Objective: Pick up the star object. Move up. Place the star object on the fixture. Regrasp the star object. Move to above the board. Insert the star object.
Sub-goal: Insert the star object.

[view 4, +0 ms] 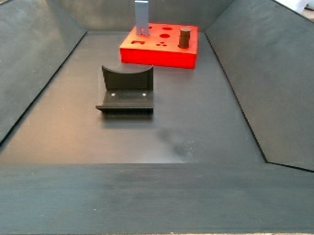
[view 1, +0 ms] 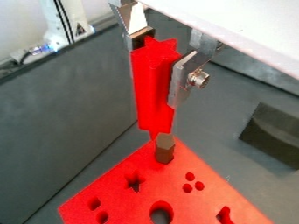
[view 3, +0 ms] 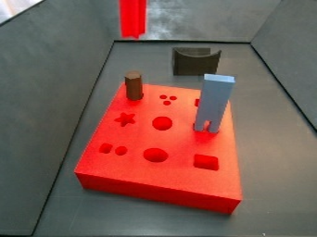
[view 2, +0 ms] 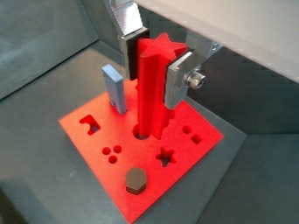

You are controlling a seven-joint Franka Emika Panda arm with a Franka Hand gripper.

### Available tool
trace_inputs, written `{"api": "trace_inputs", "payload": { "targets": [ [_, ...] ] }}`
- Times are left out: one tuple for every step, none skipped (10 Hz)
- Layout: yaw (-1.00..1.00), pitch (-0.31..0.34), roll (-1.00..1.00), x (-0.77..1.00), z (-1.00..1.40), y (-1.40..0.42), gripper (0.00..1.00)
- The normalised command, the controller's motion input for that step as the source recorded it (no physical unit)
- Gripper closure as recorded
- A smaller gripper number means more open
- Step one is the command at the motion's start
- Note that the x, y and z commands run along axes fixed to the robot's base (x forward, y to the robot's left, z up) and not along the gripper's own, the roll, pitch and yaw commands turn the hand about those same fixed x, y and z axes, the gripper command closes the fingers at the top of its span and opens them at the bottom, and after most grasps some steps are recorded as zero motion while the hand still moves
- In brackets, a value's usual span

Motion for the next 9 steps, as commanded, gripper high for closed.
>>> {"api": "trace_inputs", "payload": {
  "targets": [
    [0.00, -0.059, -0.09, 0.00, -0.12, 0.00, 1.00],
    [0.00, -0.287, -0.31, -0.13, -0.31, 0.03, 1.00],
    [0.00, -0.293, -0.33, -0.14, -0.29, 0.01, 1.00],
    [0.00, -0.281, -0.34, -0.17, -0.29, 0.00, 1.00],
    [-0.08, -0.251, -0.31, -0.07, -0.37, 0.00, 1.00],
    [-0.20, -0.214, -0.25, 0.00, -0.52, -0.06, 1.00],
    [-0.19, -0.146, -0.20, 0.00, -0.67, -0.03, 1.00],
    [-0.26, -0.106, -0.14, 0.00, -0.82, -0.07, 1.00],
    [-0.46, -0.091, -0.11, -0.04, -0.88, -0.11, 1.00]
  ]
}}
